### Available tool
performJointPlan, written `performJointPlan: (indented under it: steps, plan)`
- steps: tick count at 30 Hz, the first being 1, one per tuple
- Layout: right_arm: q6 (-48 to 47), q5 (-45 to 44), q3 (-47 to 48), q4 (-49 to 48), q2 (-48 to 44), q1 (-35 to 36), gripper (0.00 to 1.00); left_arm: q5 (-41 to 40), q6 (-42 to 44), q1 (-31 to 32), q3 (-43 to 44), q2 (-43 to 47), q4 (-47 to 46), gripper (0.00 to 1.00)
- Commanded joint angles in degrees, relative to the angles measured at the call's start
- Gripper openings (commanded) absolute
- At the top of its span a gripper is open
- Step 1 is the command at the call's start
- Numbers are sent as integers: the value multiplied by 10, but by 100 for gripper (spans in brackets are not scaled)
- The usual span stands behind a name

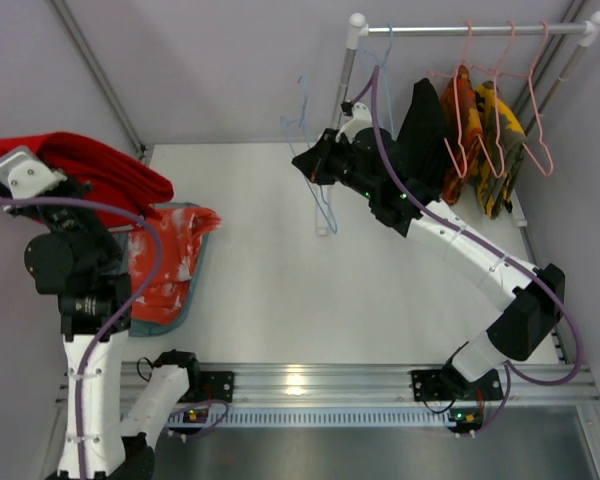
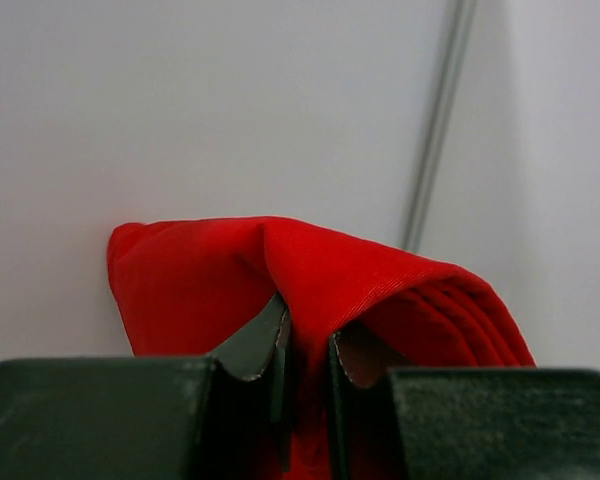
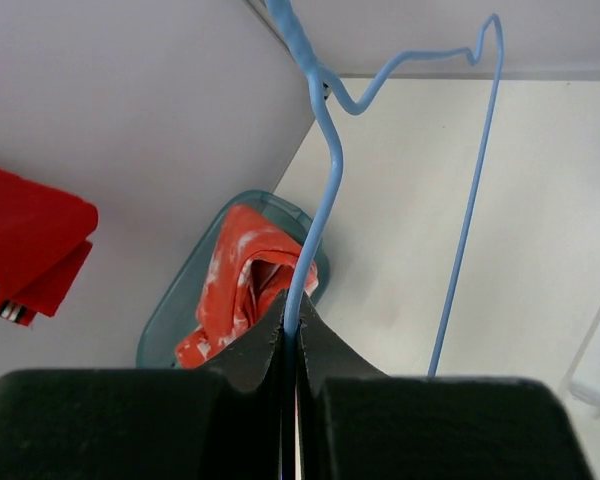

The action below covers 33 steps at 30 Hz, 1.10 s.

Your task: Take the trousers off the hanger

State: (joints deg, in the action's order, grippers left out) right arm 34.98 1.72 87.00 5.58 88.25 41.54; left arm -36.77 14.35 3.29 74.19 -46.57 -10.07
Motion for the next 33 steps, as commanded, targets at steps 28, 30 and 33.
performJointPlan:
  steps: [28,30,33]
  plan:
    - [-25,91,-16,-34,-88,20,0,100,-46,-172,-382,360,183,0]
    - [-26,91,-14,-29,-88,20,0,136,-45,-172,-409,340,160,0]
    - [-31,89,-9,-24,-90,17,0,197,-52,-172,-427,289,109,0]
